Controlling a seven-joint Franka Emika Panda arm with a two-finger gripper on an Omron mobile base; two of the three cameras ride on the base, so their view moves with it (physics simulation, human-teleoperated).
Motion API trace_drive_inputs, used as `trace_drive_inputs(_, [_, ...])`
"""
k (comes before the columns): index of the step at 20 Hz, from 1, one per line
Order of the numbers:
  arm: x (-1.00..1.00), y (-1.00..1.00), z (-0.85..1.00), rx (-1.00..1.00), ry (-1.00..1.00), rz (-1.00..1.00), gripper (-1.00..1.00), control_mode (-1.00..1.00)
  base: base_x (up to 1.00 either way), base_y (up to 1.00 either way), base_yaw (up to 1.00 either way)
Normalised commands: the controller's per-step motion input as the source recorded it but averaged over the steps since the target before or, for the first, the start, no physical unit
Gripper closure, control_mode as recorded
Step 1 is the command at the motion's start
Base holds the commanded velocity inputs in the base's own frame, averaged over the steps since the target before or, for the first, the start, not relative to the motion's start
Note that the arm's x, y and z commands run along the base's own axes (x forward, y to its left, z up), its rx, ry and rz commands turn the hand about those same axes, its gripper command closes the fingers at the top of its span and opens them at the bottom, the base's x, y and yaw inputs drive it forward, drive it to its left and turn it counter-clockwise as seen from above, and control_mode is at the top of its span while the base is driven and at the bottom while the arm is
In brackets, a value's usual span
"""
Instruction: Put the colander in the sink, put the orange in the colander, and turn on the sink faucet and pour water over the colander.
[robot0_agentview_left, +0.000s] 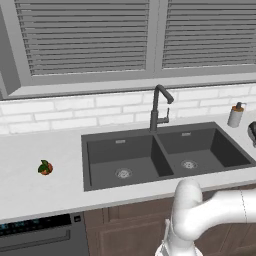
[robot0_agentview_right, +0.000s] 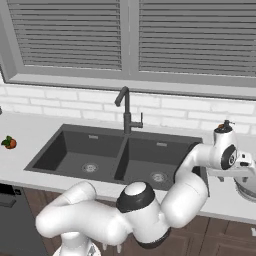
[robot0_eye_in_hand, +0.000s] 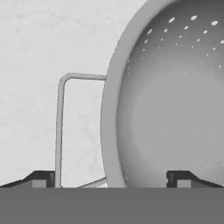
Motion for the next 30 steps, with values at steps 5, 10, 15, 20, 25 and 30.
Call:
trace_drive_inputs(5, [0.16,-0.31,-0.2,-0.01,-0.04,0.06,-1.0,-1.0,0.0,0.0,0.0])
trace_drive_inputs(10, [0.05,-0.17,-0.15,-0.03,-0.05,0.03,1.0,-1.0,0.0,0.0,0.0])
trace_drive_inputs(15, [-0.14,0.05,-0.1,-0.02,-0.04,0.03,1.0,-1.0,0.0,0.0,0.0])
trace_drive_inputs(20, [-0.19,0.49,0.0,-0.09,-0.11,0.04,1.0,-1.0,0.0,0.0,0.0])
trace_drive_inputs(25, [-0.12,0.86,0.05,-0.08,-0.17,0.06,1.0,-1.0,0.0,0.0,0.0])
trace_drive_inputs(30, [0.0,1.0,0.38,-0.07,-0.17,0.16,1.0,-1.0,0.0,0.0,0.0])
